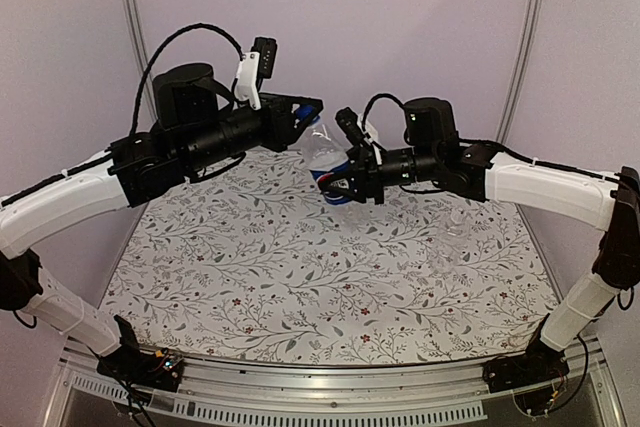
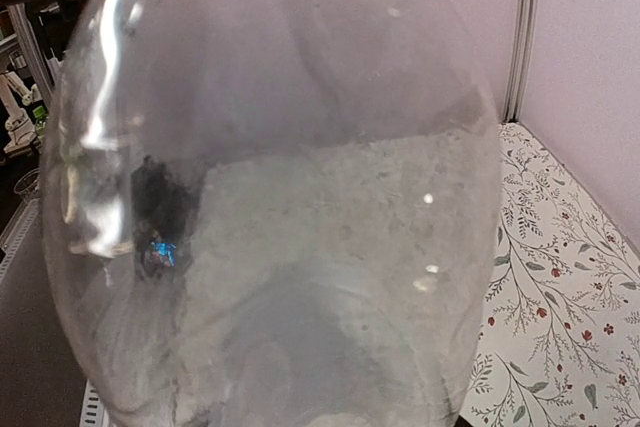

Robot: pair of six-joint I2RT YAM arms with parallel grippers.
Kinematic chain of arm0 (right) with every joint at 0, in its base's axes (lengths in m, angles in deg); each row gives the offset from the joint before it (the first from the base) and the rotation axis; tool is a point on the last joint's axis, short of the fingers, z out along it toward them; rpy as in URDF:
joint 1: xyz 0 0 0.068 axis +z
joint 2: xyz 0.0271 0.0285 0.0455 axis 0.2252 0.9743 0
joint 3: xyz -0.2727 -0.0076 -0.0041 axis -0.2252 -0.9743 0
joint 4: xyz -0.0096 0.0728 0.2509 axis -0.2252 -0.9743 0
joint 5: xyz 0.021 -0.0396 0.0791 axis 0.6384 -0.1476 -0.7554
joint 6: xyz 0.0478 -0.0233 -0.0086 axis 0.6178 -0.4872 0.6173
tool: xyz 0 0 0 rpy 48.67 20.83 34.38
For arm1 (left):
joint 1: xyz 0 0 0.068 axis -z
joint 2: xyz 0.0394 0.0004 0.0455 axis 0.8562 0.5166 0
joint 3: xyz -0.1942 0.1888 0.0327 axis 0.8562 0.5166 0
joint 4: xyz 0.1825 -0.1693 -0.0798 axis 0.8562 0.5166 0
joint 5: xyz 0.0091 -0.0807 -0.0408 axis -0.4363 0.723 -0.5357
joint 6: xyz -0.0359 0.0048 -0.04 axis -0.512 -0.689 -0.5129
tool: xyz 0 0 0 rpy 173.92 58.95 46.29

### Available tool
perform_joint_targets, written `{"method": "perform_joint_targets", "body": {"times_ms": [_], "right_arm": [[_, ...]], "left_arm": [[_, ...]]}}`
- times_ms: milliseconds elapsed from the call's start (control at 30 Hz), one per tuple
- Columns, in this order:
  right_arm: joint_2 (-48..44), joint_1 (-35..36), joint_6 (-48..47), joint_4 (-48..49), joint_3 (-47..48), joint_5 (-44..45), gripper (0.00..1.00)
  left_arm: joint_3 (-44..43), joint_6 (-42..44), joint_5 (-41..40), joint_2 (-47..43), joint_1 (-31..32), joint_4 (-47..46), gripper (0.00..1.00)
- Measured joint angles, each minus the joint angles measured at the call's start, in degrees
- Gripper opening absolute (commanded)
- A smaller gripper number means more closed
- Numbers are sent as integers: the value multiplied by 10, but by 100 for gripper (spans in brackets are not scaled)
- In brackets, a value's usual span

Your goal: Unscrew the bottle caps

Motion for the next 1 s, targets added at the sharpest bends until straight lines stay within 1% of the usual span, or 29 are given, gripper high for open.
{"method": "perform_joint_targets", "body": {"times_ms": [300,533,667,767,900,1000], "right_arm": [[0,0,-2,-10,2,-14,38],[0,0,-2,-32,2,-26,38],[0,0,-3,-40,2,-40,38],[0,0,-6,-45,2,-55,38],[0,0,-18,-54,2,-101,38],[0,0,-26,-58,2,-142,38]], "left_arm": [[0,15,10,0,0,-3,47],[0,23,38,-8,-9,-13,65],[0,23,63,-14,-19,-14,73],[4,24,104,-20,-39,-15,79],[7,24,209,-29,-81,-21,84],[9,25,301,-30,-110,-37,86]]}}
